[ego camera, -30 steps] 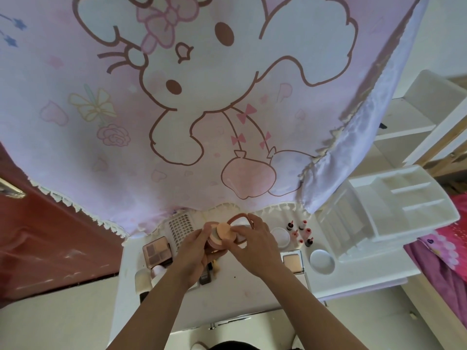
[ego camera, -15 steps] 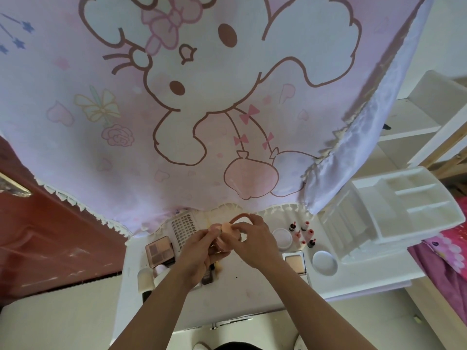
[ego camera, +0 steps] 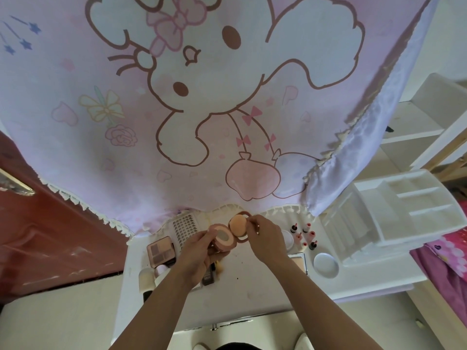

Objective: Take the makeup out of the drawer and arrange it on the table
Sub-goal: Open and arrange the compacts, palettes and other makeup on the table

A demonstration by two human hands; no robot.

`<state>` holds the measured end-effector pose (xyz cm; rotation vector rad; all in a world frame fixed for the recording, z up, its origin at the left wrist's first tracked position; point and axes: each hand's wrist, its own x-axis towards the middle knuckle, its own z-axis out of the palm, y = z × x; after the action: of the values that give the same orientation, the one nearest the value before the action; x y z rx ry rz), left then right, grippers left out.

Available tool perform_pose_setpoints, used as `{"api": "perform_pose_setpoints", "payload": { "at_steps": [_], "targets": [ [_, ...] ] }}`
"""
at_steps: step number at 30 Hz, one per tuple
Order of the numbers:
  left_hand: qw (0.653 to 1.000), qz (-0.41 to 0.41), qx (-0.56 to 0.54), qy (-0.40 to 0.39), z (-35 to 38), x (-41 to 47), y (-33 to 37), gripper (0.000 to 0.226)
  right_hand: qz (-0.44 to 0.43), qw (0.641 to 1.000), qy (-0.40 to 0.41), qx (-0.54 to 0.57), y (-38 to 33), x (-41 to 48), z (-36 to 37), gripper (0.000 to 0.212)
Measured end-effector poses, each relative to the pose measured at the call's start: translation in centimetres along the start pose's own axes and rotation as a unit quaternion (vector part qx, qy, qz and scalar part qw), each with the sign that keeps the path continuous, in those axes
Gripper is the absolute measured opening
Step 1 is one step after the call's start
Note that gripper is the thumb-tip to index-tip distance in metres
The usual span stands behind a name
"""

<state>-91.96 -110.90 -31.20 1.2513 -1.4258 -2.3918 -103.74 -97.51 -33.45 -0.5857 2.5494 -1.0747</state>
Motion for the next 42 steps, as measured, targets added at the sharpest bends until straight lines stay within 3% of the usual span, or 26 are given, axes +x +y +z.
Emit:
{"api": "perform_pose_setpoints", "payload": {
  "at_steps": [10, 16, 21, 28, 34, 39, 42],
  "targets": [
    [1.0, -0.003, -0.01, 0.012, 0.2, 0.1, -0.4, 0.024, 0.008, 0.998, 0.037, 0.052, 1.0, 0.0, 0.3, 0.02],
    [0.999, -0.024, -0.039, 0.013, -0.1, 0.9, -1.5, 0.023, 0.107, 0.968, 0.014, 0.227, 2.1, 0.3, 1.0, 0.028],
    [0.991, -0.104, 0.081, -0.016, -0.2, 2.1, -3.9, 0.024, 0.128, 0.953, -0.011, 0.276, 4.5, 0.0, 0.8, 0.016],
    [0.984, -0.169, 0.06, 0.017, 2.4, 5.2, -10.4, 0.027, 0.231, 0.949, -0.068, 0.202, 10.6, -1.5, 0.7, 0.035],
    [0.979, -0.181, 0.08, 0.048, 4.5, 7.1, -15.6, 0.038, 0.229, 0.968, -0.088, 0.05, 14.5, -4.0, 1.2, 0.035],
    [0.973, -0.137, 0.173, 0.074, 5.1, 7.7, -17.2, 0.034, 0.23, 0.964, -0.133, 0.005, 16.2, -5.1, 2.9, 0.034],
    [0.94, -0.086, 0.322, 0.076, 5.2, 7.6, -17.2, 0.026, 0.212, 0.968, -0.136, -0.002, 16.2, -5.0, 3.9, 0.028]
  ]
}}
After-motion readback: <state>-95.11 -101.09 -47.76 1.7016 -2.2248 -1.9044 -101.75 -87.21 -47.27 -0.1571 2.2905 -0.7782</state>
